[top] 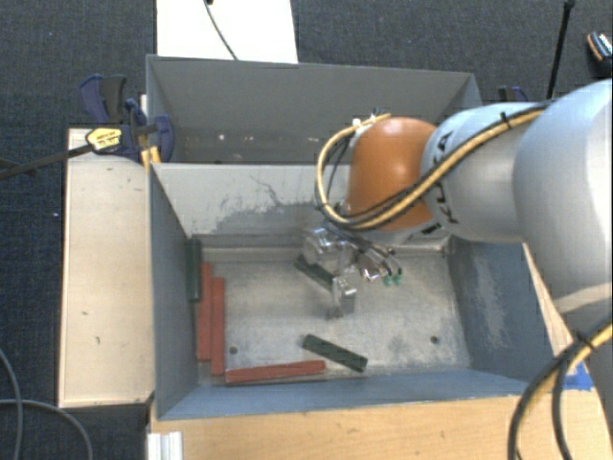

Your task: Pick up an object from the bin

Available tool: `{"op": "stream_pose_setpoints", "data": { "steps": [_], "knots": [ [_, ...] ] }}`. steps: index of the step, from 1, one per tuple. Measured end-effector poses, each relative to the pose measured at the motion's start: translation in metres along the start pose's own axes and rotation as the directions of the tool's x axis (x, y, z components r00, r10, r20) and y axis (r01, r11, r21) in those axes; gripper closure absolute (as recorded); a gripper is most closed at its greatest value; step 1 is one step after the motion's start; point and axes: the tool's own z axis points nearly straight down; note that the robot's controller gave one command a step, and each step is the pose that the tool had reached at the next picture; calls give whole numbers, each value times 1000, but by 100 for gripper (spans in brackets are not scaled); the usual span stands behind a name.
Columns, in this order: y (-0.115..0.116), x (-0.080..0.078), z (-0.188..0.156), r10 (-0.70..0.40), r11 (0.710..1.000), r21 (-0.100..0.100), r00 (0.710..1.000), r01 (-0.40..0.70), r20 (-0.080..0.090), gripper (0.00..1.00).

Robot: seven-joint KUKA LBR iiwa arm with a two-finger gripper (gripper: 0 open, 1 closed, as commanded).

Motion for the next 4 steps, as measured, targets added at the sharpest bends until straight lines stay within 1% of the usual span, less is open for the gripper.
{"op": "stream_pose_setpoints", "data": {
  "steps": [1, 2, 3, 4],
  "knots": [
    [-1, -2, -4, -2, 1000, 2, 1000, 2, 8, 100],
    [-1, -1, -3, -3, 1000, 2, 1000, 3, 4, 0],
    [-1, -2, -4, -4, 1000, 2, 1000, 4, 7, 100],
    [-1, -1, -3, -6, 1000, 2, 1000, 6, 4, 0]
  ]
}}
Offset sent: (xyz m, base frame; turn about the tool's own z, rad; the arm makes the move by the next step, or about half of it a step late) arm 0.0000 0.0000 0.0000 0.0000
